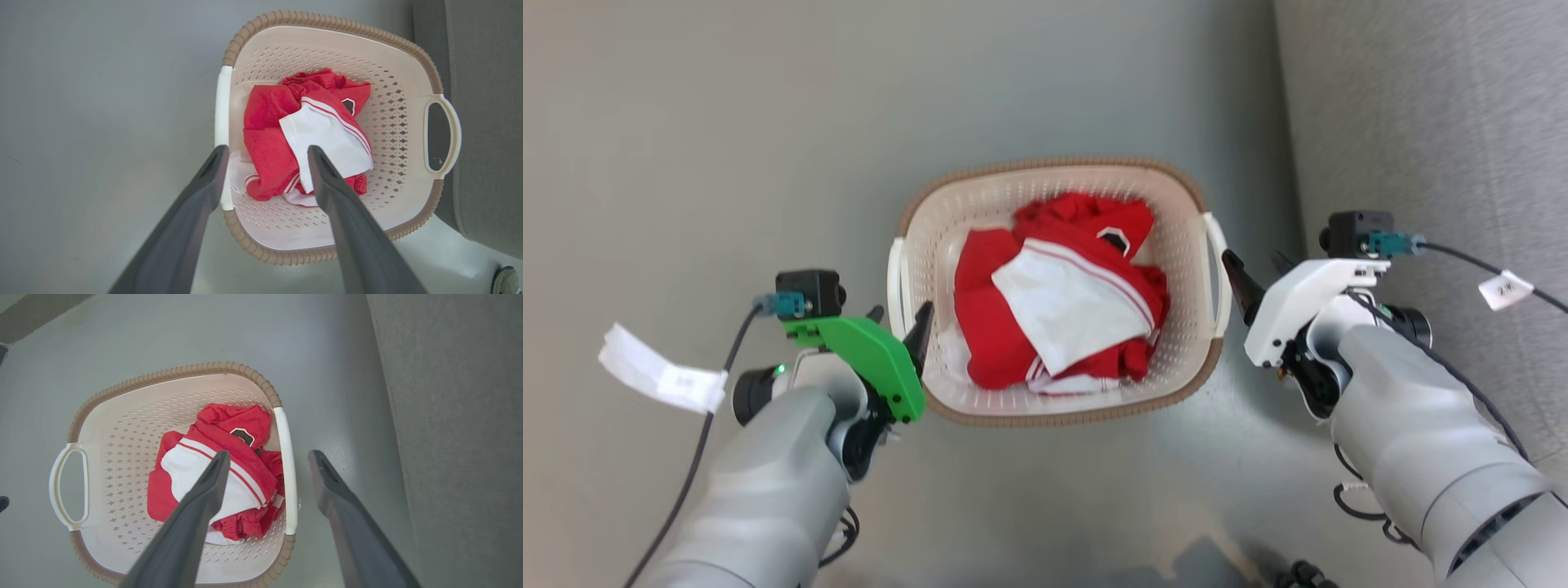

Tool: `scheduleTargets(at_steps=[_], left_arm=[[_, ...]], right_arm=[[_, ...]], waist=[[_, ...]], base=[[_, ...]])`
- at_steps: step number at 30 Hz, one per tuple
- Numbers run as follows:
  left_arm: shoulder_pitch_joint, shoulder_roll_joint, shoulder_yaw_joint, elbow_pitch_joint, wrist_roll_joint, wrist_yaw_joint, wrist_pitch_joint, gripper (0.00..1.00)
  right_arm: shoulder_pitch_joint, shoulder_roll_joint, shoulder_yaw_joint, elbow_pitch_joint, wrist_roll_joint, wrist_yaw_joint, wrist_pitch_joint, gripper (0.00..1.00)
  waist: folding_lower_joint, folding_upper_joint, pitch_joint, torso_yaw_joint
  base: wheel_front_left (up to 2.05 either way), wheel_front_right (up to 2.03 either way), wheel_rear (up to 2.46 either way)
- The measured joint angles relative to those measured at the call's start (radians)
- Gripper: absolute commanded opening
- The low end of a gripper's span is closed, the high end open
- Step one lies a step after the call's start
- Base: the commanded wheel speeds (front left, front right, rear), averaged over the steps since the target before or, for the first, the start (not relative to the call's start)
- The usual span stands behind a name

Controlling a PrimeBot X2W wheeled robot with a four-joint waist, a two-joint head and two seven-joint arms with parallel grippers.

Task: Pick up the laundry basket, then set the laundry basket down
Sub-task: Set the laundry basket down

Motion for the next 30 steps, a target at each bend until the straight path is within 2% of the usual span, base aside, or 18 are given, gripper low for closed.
scheduleTargets(at_steps=[12,17,21,25,30], left_arm=[[0.084,0.002,0.002,-0.074,-0.046,0.0,-0.081,1.0],[0.114,0.023,0.01,-0.096,-0.057,0.0,-0.096,1.0],[0.125,0.035,0.009,-0.115,-0.057,0.0,-0.113,1.0],[0.151,0.053,0.015,-0.141,-0.049,0.0,-0.12,1.0],[0.171,0.082,0.064,-0.176,-0.045,0.0,-0.12,1.0]], right_arm=[[0.072,-0.003,-0.041,-0.016,0.033,0.0,-0.052,1.0],[0.091,-0.019,-0.044,-0.047,0.026,0.0,-0.053,1.0],[0.094,-0.052,-0.088,-0.131,0.01,0.0,-0.053,1.0],[0.099,-0.114,-0.159,-0.235,-0.035,-0.001,-0.053,1.0],[0.145,-0.133,-0.214,-0.338,-0.093,-0.014,-0.053,1.0]], waist=[[-0.0001,0.0,-0.171,-0.012],[-0.0001,0.0,-0.244,-0.013],[-0.0001,0.0,-0.302,-0.015],[-0.0001,0.0,-0.373,-0.013],[-0.0001,0.0,-0.436,-0.008]], base=[[0.0,0.0,0.0],[0.0,0.0,0.0],[0.0,0.0,0.0],[0.0,0.0,0.0],[0.0,0.0,0.0]])
